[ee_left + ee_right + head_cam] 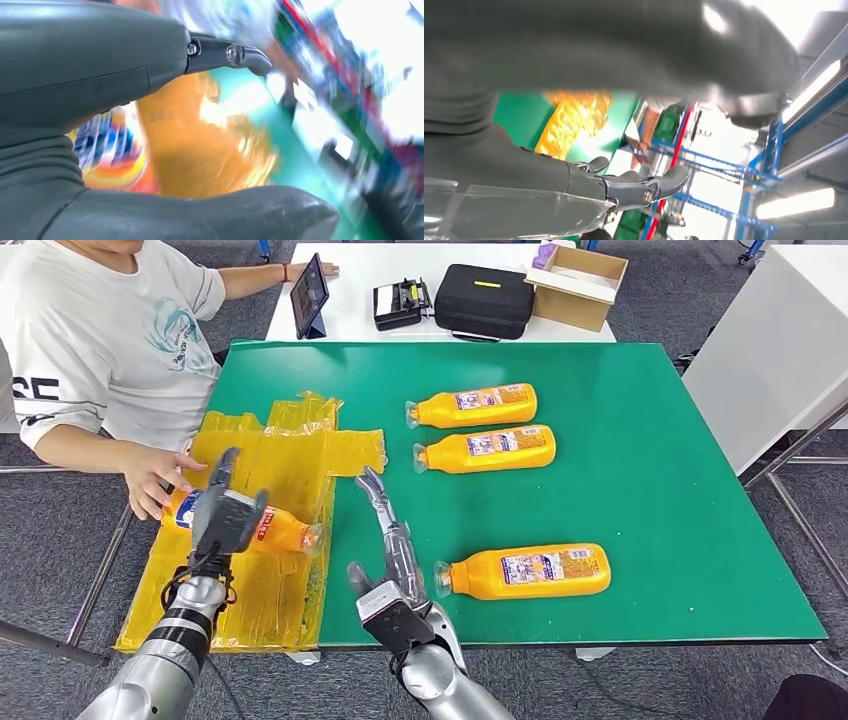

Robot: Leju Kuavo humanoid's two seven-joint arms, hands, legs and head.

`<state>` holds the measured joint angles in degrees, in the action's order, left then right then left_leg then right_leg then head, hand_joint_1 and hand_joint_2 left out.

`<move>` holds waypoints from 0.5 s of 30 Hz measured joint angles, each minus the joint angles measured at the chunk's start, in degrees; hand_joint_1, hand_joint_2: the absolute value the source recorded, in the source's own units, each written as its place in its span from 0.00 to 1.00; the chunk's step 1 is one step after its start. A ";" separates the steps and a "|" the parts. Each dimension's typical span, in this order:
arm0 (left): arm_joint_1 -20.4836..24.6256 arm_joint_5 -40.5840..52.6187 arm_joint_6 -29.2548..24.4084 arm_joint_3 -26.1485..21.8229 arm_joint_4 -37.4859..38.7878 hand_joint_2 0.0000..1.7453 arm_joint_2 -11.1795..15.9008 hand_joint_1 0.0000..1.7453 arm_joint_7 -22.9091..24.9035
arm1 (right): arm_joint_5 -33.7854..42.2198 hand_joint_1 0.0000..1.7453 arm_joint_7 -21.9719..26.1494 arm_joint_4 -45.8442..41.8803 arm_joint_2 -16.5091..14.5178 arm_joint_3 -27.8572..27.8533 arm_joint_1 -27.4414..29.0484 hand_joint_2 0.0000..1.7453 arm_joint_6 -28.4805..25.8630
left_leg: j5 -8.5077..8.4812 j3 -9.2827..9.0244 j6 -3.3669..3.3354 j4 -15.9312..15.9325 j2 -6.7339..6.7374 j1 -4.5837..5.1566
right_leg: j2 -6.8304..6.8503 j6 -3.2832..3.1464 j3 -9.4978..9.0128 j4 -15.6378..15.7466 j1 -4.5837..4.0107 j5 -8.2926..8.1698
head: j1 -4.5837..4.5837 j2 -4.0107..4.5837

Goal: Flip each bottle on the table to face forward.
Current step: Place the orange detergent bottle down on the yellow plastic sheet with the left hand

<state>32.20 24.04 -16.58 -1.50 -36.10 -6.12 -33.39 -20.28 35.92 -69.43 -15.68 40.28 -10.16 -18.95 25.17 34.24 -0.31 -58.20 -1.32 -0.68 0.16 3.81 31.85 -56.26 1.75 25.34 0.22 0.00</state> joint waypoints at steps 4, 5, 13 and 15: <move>-1.05 -10.93 2.07 -5.59 -3.06 0.75 -1.52 0.00 -0.88 | -9.01 0.00 -4.35 1.05 1.00 0.36 -1.03 1.00 -3.18 | 0.00 0.11 0.00 0.00 0.09 0.00 | -0.08 0.00 0.16 0.00 0.00 0.00 | -0.02 0.00; -1.39 -12.26 2.29 -6.58 -3.48 1.00 -1.68 0.00 -1.46 | -10.59 0.00 -5.73 1.40 1.60 0.17 -1.63 1.00 -3.61 | 0.00 0.12 0.00 0.00 0.08 0.00 | -0.08 0.00 0.16 0.01 0.00 0.00 | -0.02 0.00; -9.56 -12.79 -2.80 -9.64 -13.07 1.00 -2.32 0.00 -4.84 | -20.86 0.00 -18.25 2.00 9.93 -8.72 -7.39 1.00 -0.10 | 0.00 0.12 -0.01 -0.04 0.08 0.06 | -0.08 0.02 0.16 0.04 0.07 -0.02 | -0.01 0.00; -12.05 -9.85 -5.07 -9.61 -16.27 1.00 -2.35 0.00 -4.95 | -19.85 0.00 -21.21 2.00 13.58 -10.42 -8.72 1.00 7.65 | 0.01 0.14 -0.01 -0.05 0.02 0.06 | -0.04 0.03 0.16 0.06 0.07 -0.02 | 0.00 0.00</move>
<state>20.16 14.19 -21.65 -11.11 -52.38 -8.48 -38.34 -40.13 14.71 -67.43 -2.10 29.86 -18.89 -11.30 25.17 34.38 -0.32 -58.25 -1.30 -0.61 0.11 3.83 32.01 -56.21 1.83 25.32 0.21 0.00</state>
